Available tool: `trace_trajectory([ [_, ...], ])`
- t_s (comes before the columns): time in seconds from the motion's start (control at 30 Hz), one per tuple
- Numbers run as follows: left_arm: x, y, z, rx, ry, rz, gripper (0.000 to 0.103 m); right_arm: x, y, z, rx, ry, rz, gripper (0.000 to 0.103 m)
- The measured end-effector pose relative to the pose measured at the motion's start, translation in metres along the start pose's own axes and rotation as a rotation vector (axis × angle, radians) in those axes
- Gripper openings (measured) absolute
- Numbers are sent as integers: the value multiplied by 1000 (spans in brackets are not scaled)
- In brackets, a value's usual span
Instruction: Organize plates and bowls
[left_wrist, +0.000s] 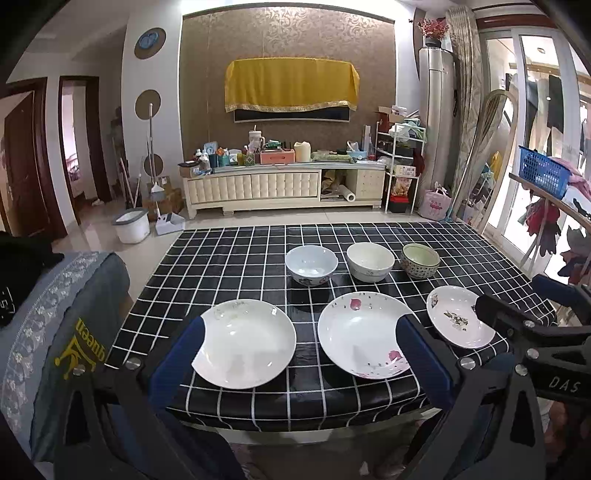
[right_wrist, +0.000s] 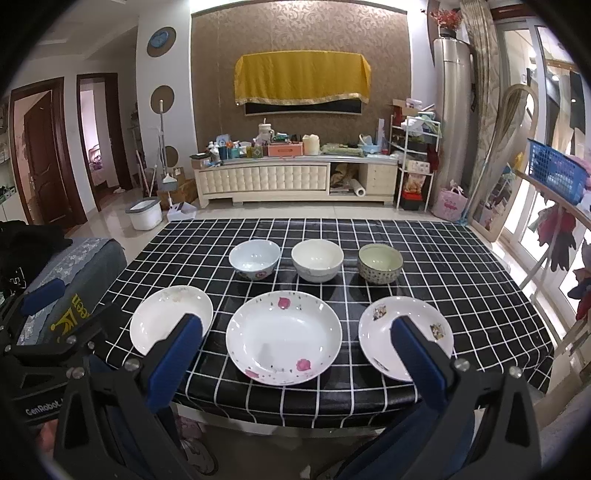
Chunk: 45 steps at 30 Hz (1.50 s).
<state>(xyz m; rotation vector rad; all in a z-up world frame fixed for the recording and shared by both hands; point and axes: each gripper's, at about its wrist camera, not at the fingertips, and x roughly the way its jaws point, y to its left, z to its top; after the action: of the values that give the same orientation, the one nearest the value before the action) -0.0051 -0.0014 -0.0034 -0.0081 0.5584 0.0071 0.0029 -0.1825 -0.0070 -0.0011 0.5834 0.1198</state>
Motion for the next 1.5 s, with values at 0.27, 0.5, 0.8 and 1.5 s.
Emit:
trace_trajectory([
  [0.27, 3, 4, 14, 21, -22, 48, 102, 12, 14, 17, -41, -41, -16, 103],
  [0.5, 15, 24, 38, -5, -59, 82, 102, 47, 26, 47, -30, -33, 15, 103],
  [0.8, 66, 75, 55, -35, 47, 162, 102, 116, 66, 57, -130, 71, 90, 103],
  [1.5, 190, 168, -38, -197, 397, 202, 89, 242, 146, -1, -272, 385, 210, 84],
])
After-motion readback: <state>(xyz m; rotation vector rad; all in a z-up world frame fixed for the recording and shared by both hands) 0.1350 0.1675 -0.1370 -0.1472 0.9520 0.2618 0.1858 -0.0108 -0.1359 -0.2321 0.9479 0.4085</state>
